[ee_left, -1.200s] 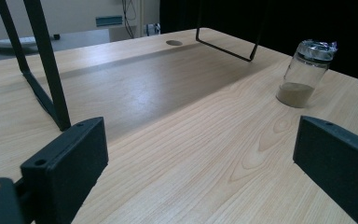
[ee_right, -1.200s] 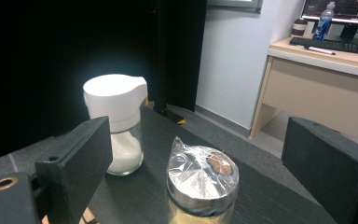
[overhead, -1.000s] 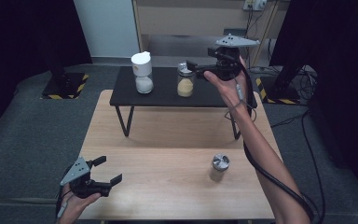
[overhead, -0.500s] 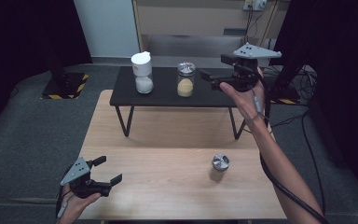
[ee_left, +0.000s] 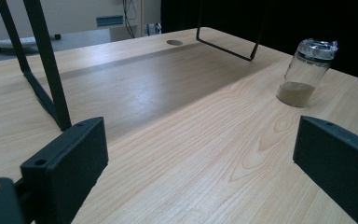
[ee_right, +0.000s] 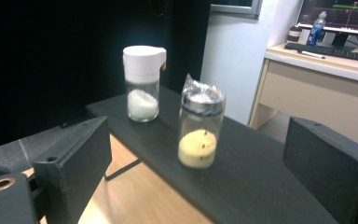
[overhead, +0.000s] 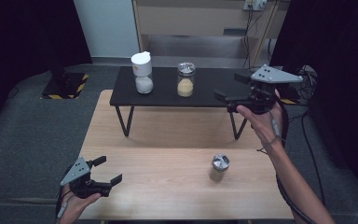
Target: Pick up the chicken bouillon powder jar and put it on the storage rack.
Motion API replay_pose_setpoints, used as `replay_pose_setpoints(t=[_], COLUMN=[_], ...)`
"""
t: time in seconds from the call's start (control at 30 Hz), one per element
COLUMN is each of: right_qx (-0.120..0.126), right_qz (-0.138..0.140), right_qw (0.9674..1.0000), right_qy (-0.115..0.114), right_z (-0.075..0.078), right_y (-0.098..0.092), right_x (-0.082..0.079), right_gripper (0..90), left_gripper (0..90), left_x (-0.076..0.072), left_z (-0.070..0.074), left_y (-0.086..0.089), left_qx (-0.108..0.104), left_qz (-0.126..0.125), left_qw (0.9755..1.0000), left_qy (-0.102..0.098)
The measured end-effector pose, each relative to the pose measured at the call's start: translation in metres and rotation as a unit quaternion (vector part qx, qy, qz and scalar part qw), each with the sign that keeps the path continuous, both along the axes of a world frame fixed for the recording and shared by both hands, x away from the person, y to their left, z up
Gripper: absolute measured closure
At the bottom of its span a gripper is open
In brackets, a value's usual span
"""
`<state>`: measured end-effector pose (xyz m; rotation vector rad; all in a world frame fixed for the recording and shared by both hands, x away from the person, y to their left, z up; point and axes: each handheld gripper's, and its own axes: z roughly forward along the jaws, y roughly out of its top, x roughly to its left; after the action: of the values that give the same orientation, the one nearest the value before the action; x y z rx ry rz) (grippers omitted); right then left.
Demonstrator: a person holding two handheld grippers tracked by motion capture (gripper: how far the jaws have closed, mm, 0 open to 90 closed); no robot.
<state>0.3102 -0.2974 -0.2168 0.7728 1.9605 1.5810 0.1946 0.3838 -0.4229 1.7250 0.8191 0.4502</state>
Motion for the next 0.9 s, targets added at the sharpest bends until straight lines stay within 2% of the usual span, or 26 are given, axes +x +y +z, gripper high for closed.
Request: replay_pose_setpoints(t=[0.13,0.37,0.63,0.9], right_qx=[0.0,0.001,-0.001,-0.004], right_qz=[0.0,-0.004,-0.007,-0.005], right_qw=[1.0,1.0,1.0,1.0], right_qy=[0.006,0.003,-0.004,0.0], right_z=[-0.01,-0.023,-0.033,-0.053], right_y=[-0.008,-0.023,-0.032,-0.037], right_x=[-0.013,-0.038,-0.06,-0.079], right_gripper=[8.0,7.6,7.0,6.6], left_gripper=[2.1,2.1,2.1,2.1], left_x=[-0.001,-0.002,-0.003,-0.004], left_z=[0.001,0.001,0.001,0.001], left_y=[-0.001,0.0,0.0,0.001], left_qx=[0.002,0.0,-0.002,-0.003], left_qz=[0.0,0.001,0.0,0.0], left_qw=[1.0,1.0,1.0,1.0], left_qy=[-0.001,-0.004,-0.006,-0.007])
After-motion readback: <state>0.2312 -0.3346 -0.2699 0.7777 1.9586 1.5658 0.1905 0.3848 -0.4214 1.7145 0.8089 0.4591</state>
